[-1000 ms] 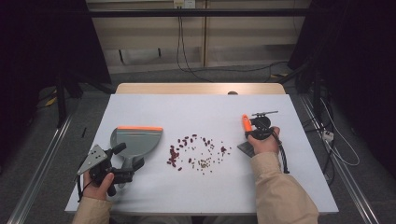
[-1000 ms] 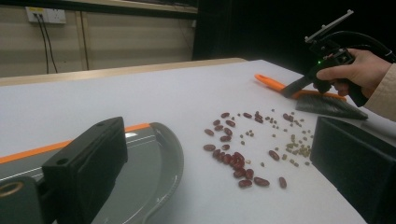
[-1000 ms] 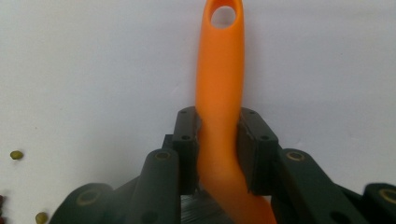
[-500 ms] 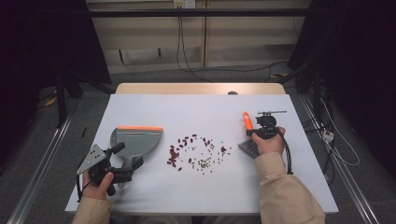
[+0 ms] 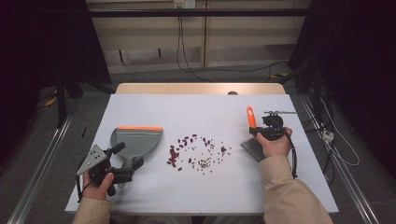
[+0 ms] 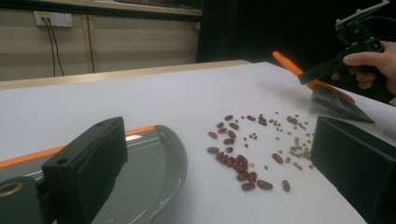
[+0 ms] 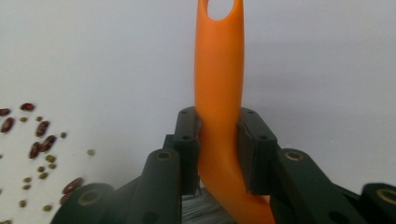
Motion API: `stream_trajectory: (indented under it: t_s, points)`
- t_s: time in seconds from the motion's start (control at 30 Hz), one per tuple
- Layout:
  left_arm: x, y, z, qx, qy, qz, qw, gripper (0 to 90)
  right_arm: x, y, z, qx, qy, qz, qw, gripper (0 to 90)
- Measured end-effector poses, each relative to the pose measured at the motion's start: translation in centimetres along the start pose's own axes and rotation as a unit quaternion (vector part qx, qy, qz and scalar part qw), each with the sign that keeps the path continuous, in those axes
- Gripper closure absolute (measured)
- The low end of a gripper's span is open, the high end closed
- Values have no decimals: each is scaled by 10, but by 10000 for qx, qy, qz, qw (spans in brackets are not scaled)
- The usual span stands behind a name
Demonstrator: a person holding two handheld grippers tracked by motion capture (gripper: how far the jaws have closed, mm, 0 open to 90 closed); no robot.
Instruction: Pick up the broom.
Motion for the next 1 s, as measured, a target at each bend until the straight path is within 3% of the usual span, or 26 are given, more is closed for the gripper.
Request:
stream_trajectory:
  t_s: [0.1,0.13,0.17,0.43,0.57,0.7,0.8,1.0]
  points:
    - [0,0,2,6,21,-1,10000,40,-13,-3,-3,-57,-58,135,9999,718]
    - [0,-1,3,17,25,9,10000,40,-18,-6,-2,-8,-27,290,9996,717]
    - [0,-1,3,14,23,19,10000,40,-24,-9,-2,8,-127,354,9993,716]
    - [2,0,4,13,11,5,10000,40,-31,-11,1,452,-404,418,9973,690]
    - [1,0,3,13,7,15,10000,40,-33,-12,6,845,-647,476,9932,677]
    - [-1,-2,0,-5,-37,65,10000,40,-34,-13,0,352,-360,420,9978,692]
    - [-2,-3,-2,-40,-73,88,9999,40,-34,-14,2,362,-524,321,9975,706]
    - [-2,-2,-1,-34,-62,77,9999,40,-35,-14,1,223,-437,382,9981,709]
Point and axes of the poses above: each handheld gripper's, and its own axes: x roughly backward along the jaws, y roughly out of its top, z roughly to its left, the point moved 8 cm from there along -x, roughly forward along the jaws, and after that the axes turned 3 degrees about x, right-handed, at the moved point
